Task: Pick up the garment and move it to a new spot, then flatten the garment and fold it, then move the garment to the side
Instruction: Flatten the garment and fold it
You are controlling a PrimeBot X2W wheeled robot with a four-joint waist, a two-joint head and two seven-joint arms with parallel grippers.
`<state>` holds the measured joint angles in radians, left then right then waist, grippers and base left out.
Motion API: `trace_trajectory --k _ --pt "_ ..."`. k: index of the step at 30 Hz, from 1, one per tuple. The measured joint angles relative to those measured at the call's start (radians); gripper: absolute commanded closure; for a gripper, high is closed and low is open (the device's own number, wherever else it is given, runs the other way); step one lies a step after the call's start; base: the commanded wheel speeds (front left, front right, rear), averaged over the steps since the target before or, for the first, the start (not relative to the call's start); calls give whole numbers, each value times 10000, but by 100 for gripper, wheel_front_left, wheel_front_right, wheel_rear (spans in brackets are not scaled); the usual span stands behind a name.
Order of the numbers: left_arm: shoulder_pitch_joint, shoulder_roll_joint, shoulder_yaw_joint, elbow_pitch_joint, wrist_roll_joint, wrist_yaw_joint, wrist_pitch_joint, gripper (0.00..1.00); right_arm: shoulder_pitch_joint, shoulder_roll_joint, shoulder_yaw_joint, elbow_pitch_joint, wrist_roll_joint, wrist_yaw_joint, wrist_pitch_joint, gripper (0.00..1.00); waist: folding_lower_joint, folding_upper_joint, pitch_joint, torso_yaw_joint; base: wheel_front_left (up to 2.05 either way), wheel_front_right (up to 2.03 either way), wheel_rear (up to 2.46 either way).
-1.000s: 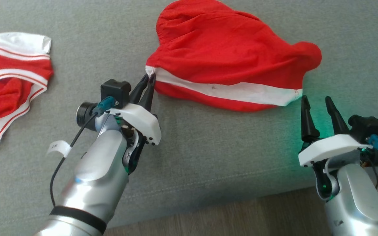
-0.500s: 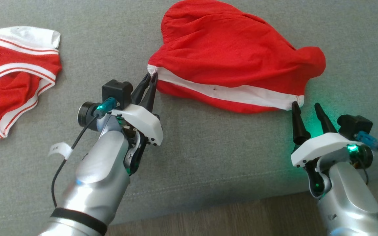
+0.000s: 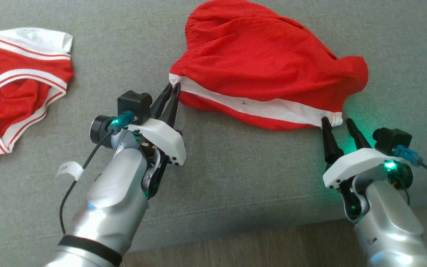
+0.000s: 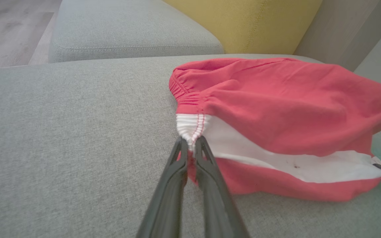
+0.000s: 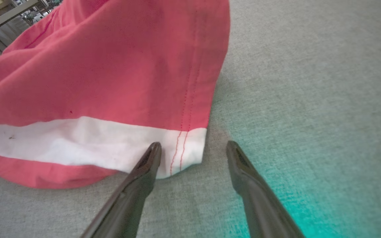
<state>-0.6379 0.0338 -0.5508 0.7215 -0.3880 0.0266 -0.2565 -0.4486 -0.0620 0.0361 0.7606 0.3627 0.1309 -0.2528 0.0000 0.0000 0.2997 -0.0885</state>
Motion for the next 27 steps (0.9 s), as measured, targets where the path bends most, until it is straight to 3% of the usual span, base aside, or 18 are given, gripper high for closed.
trace_trajectory --k 3,4,5,6,15,20,27 --pt "-2 0 -42 -2 -21 0 0 100 -139 -61 121 194 105 0 -27 0 0 0 14 26 0 0 0" --pt "-2 0 -58 -2 -21 0 0 100 -190 -75 180 253 157 0 -29 9 0 0 20 34 0 0 0" --pt "-3 0 -73 -2 -21 2 0 100 -235 -90 238 314 215 0 -36 69 0 0 25 39 0 0 0" --pt "-3 0 -84 -2 -21 2 0 100 -280 -105 295 366 278 0 -75 100 0 0 24 42 0 0 0" --pt "22 0 102 -69 -23 10 0 100 -300 -485 581 -140 295 0 -52 100 0 0 -246 68 0 0 0" --pt "360 -4 301 -522 -153 -35 0 100 -64 -988 190 -1498 -251 0 -52 100 0 0 -699 143 0 0 0" --pt "482 -4 589 -1304 -326 -458 0 100 51 -1638 222 -3693 -648 0 -52 100 0 0 -1610 346 0 0 0"
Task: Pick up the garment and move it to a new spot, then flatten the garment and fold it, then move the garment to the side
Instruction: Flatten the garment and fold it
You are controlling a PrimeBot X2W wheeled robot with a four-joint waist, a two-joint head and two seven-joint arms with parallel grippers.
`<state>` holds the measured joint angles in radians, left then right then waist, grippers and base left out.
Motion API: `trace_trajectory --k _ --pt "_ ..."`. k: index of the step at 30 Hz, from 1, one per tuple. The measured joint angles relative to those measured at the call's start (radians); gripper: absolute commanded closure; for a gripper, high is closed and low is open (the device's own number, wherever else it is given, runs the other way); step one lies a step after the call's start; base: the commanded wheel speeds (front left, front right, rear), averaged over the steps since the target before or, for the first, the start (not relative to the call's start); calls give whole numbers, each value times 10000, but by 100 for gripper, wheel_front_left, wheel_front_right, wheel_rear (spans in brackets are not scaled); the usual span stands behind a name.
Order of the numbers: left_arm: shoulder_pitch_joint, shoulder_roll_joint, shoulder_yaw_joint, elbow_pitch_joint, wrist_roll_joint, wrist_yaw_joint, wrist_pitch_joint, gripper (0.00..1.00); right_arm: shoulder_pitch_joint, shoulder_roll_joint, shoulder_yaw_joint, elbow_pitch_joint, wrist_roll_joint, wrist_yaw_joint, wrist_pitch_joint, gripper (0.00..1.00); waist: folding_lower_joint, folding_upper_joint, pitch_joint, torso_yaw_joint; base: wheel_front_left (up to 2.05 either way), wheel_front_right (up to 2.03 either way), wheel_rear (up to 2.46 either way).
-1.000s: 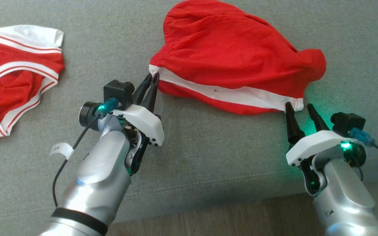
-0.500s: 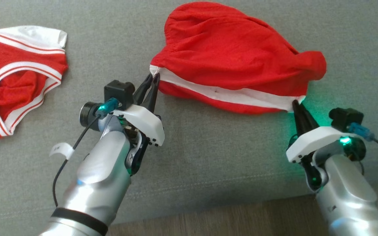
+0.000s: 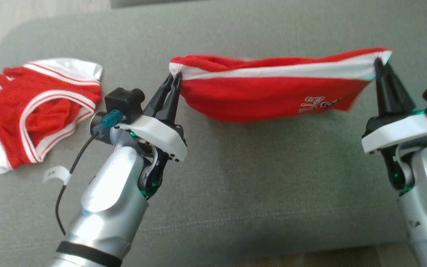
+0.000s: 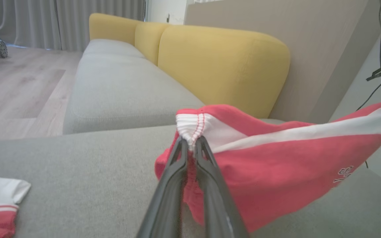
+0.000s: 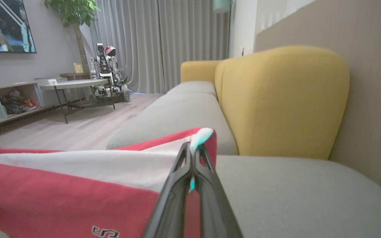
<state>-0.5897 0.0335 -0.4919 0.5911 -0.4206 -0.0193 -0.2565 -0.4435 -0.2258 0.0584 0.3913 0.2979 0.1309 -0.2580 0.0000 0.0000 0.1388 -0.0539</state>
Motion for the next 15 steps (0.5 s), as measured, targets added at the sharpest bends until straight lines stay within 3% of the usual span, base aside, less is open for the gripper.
trace_trajectory --k 6,15 --pt "-81 40 115 -654 -343 -337 345 100 -493 -318 -21 -765 -439 0 222 100 0 0 -986 240 0 0 0" --pt "-825 249 558 -2882 -1091 -148 2102 100 -1427 -12 -1030 -2128 -1114 0 1705 100 0 0 -1922 587 0 0 0"
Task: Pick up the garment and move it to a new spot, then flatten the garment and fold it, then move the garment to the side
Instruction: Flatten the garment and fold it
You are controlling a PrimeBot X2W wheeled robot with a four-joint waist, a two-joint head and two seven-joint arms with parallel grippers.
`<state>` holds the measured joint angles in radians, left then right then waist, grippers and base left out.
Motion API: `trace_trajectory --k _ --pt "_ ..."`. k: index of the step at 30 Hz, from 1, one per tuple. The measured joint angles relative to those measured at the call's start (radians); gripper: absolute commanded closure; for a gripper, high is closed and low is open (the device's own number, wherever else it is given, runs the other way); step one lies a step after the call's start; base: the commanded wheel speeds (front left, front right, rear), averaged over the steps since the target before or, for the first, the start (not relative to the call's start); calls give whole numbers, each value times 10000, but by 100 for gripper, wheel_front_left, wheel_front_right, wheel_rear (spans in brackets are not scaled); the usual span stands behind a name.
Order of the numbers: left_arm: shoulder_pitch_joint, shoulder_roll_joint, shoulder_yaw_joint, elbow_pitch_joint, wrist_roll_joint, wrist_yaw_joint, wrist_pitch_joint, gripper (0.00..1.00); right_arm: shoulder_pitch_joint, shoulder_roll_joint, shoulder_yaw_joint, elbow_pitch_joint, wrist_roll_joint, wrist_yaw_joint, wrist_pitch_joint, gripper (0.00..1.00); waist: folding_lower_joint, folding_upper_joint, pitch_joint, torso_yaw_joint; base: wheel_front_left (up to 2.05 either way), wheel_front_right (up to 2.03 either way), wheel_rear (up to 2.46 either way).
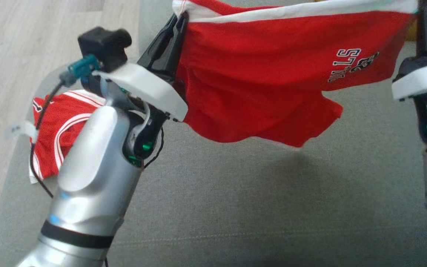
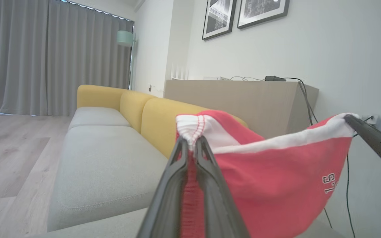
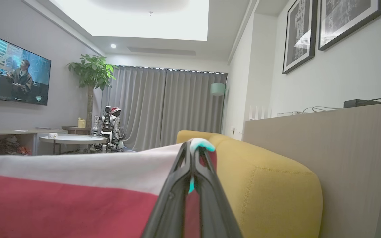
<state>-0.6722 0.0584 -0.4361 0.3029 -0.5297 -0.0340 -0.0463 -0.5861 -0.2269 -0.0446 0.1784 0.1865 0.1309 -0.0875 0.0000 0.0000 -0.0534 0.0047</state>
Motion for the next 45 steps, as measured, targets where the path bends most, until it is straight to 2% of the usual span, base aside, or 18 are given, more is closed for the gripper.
trace_trajectory --k 5,8,11,14,19,23,26,29,34,40,45 --pt "-248 341 48 -328 -169 182 1164 100 -538 136 -10 -140 -372 0 1137 100 0 0 97 -19 0 0 0" --pt "-719 374 196 58 -447 284 1787 100 -1379 182 276 454 -284 0 1603 100 0 0 366 -110 0 0 0" --pt "-1765 383 330 619 -447 433 2150 100 -2824 59 635 1269 -35 0 1758 100 0 0 876 -225 0 0 0" --pt "-3530 345 437 1239 -242 516 2197 100 -4959 -240 945 2174 105 0 1511 100 0 0 1671 -320 0 0 0" --pt "-6816 61 671 2523 458 729 959 100 -8690 -362 552 3929 236 2 -23 100 0 0 3298 -463 0 0 0" --pt "-8291 -209 863 3802 642 777 -619 100 -10146 -230 232 5149 -163 4 -1407 100 2 -1 4494 -560 0 0 0" --pt "-8669 -324 909 4757 619 688 -1513 100 -10283 105 77 5776 -272 4 -1662 100 2 -1 5224 -615 0 0 0" --pt "-8706 -347 940 5517 472 614 -1906 100 -10153 403 219 6213 -267 4 -1680 100 4 -1 5794 -644 0 0 0" --pt "-8426 -353 431 6309 98 -8 -2031 100 -9122 566 558 6424 309 2 -1682 100 4 -1 6422 -575 0 0 0" --pt "-6264 -362 -849 6462 -905 -247 -2033 100 -6975 579 1674 7745 1406 0 -1672 100 1 -1 6156 -371 0 0 0" --pt "-4651 -357 -1735 6387 -1039 -240 -2033 100 -6030 153 2963 8322 2380 0 -1074 100 1 0 5550 -231 0 0 0"
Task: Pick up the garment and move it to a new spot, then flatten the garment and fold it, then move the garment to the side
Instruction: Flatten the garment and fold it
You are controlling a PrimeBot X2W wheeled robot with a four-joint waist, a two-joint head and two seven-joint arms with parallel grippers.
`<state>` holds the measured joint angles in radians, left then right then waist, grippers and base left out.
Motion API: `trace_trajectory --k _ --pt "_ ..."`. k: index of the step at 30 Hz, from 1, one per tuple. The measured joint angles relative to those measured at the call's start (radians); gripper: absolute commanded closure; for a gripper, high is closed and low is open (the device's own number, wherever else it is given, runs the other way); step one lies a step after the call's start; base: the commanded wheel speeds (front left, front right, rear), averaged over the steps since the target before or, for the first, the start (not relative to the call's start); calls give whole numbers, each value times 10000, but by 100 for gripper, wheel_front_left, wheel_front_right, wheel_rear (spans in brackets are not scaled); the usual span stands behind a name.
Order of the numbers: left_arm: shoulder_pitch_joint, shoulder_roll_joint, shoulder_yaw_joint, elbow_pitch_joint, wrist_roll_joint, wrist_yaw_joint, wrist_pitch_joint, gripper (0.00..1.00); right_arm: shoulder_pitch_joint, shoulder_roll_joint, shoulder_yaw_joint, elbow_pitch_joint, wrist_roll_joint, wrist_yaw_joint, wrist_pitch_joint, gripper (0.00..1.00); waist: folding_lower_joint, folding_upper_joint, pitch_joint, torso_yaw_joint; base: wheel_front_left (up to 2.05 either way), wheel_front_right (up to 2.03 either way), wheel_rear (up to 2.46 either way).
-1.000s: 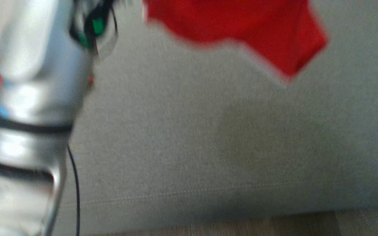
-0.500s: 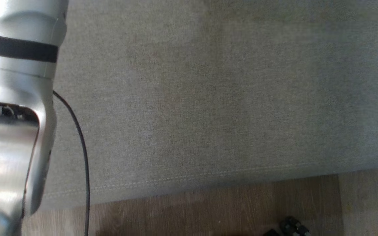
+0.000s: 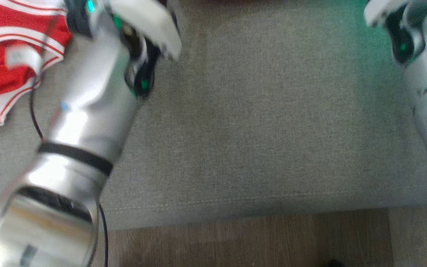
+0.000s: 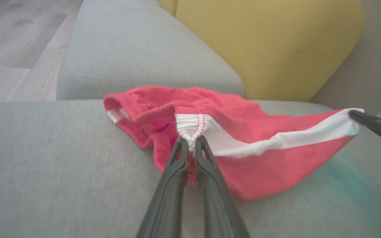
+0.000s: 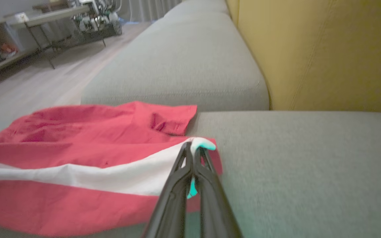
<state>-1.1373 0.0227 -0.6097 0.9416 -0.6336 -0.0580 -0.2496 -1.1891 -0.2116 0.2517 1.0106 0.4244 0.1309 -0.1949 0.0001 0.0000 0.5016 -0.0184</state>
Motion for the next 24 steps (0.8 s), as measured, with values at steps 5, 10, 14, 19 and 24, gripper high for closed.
trace_trajectory --k 5,10,14,19,24 --pt "1518 17 -529 -44 -153 61 0 100 1093 -487 1294 -12 876 0 922 100 0 0 -723 108 0 0 0" --pt "2492 29 -972 -255 -282 65 0 100 2140 -1095 2479 -424 1559 2 1835 100 -1 0 -1415 196 0 0 0" --pt "2958 35 -1172 -270 -167 109 2 100 2627 -1605 3162 -769 1971 2 2261 100 -1 0 -1849 223 0 0 0" --pt "3490 42 -1315 -263 199 107 2 100 3096 -2138 4046 -1244 2428 2 2840 100 -1 1 -2263 229 0 0 0" --pt "4032 44 -1488 -249 589 50 2 100 3590 -2677 4892 -1682 2913 2 3521 100 -1 0 -2640 227 0 0 0"
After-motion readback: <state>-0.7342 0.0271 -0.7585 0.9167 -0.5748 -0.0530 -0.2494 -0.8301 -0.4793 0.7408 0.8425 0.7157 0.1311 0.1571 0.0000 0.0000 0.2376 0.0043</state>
